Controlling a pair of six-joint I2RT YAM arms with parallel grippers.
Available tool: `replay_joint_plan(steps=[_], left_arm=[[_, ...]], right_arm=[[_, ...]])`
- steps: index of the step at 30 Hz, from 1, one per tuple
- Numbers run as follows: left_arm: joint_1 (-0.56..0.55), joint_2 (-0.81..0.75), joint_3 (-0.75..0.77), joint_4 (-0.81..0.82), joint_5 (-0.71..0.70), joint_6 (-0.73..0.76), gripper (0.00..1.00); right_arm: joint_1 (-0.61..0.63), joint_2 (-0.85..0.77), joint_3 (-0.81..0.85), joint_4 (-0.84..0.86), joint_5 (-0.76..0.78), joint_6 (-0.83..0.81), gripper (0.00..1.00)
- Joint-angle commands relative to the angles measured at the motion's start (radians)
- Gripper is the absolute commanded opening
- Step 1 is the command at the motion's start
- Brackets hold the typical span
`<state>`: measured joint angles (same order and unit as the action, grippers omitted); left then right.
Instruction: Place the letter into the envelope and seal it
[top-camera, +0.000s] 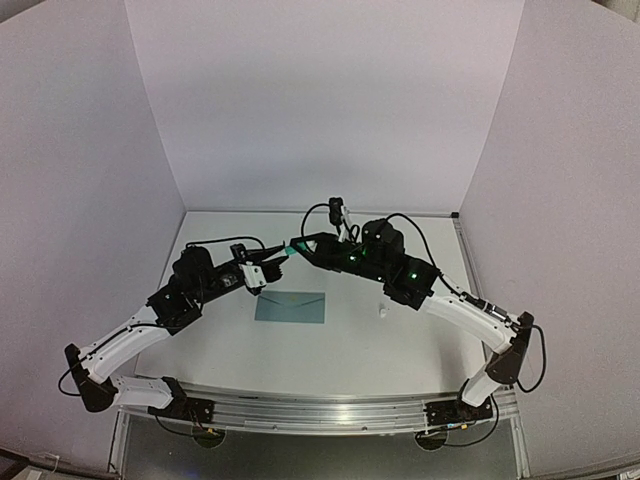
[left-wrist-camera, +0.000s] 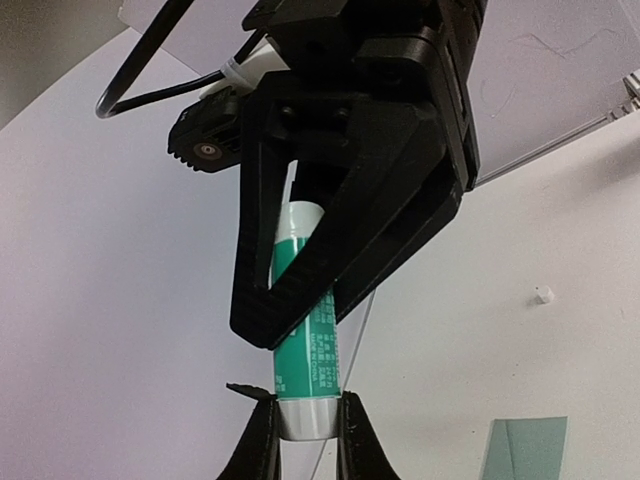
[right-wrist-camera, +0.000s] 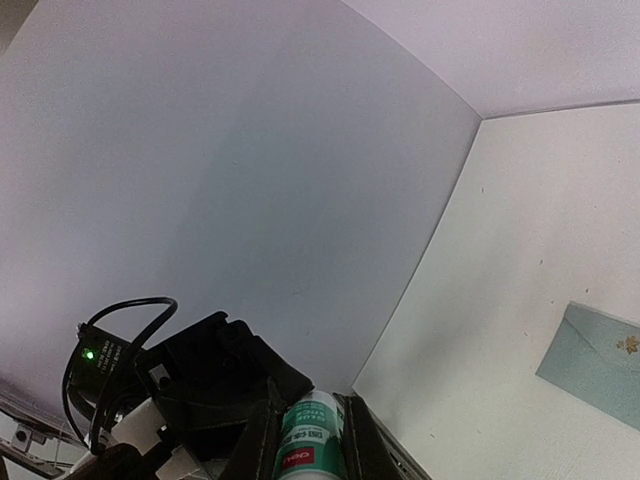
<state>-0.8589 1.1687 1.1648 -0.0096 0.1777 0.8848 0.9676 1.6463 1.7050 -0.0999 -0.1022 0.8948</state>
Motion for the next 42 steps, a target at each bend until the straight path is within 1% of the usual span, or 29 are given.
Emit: replay_joint_plan(steps=[1,3,5,7,10,13,15,19,25,30,37,40,41,42], left_arm=[[0.001,-0.027,0.041,-0.013,0.006,-0.011,0.03],[0.001,-0.025,0.042,-0.019,-0.001,-0.014,0.00],[0.001,-0.022,0.048,-0.028,-0.006,-0.032,0.00],[0.001,-0.014,0.074,-0.056,-0.009,-0.085,0.00],[0.001,0.010,0.147,-0.156,-0.007,-0.248,0.00],[0.011,0.034,0.222,-0.281,0.040,-0.417,0.00],[0.031,0.050,0.275,-0.348,0.104,-0.539,0.00],[0.091,0.090,0.368,-0.452,0.306,-0.778,0.00],[0.151,0.133,0.424,-0.476,0.574,-0.974,0.00],[0.170,0.166,0.462,-0.440,0.750,-1.045,0.00],[0.182,0.210,0.492,-0.420,0.868,-1.075,0.00],[0.186,0.225,0.504,-0.416,0.891,-1.078,0.01],[0.187,0.222,0.503,-0.414,0.876,-1.071,0.05],[0.187,0.214,0.493,-0.413,0.849,-1.040,0.16]], right_arm=[[0.007,-0.022,0.014,0.019,-0.011,-0.010,0.00],[0.007,-0.018,0.017,0.020,-0.016,-0.011,0.00],[0.007,-0.014,0.020,0.020,-0.024,-0.014,0.00],[0.007,-0.011,0.025,0.020,-0.041,-0.030,0.00],[0.007,-0.014,0.027,0.020,-0.086,-0.111,0.00],[0.008,-0.025,0.027,0.021,-0.155,-0.244,0.00],[0.008,-0.032,0.023,0.022,-0.214,-0.331,0.00],[0.007,-0.043,0.017,0.024,-0.303,-0.499,0.00],[0.007,-0.045,0.039,0.024,-0.410,-0.656,0.00],[0.007,-0.061,0.020,0.025,-0.488,-0.746,0.00],[0.007,-0.086,0.001,0.023,-0.547,-0.824,0.00],[0.007,-0.097,-0.011,0.024,-0.519,-0.838,0.00],[0.007,-0.102,-0.013,0.024,-0.481,-0.828,0.00],[0.006,-0.106,-0.013,0.023,-0.408,-0.794,0.00]])
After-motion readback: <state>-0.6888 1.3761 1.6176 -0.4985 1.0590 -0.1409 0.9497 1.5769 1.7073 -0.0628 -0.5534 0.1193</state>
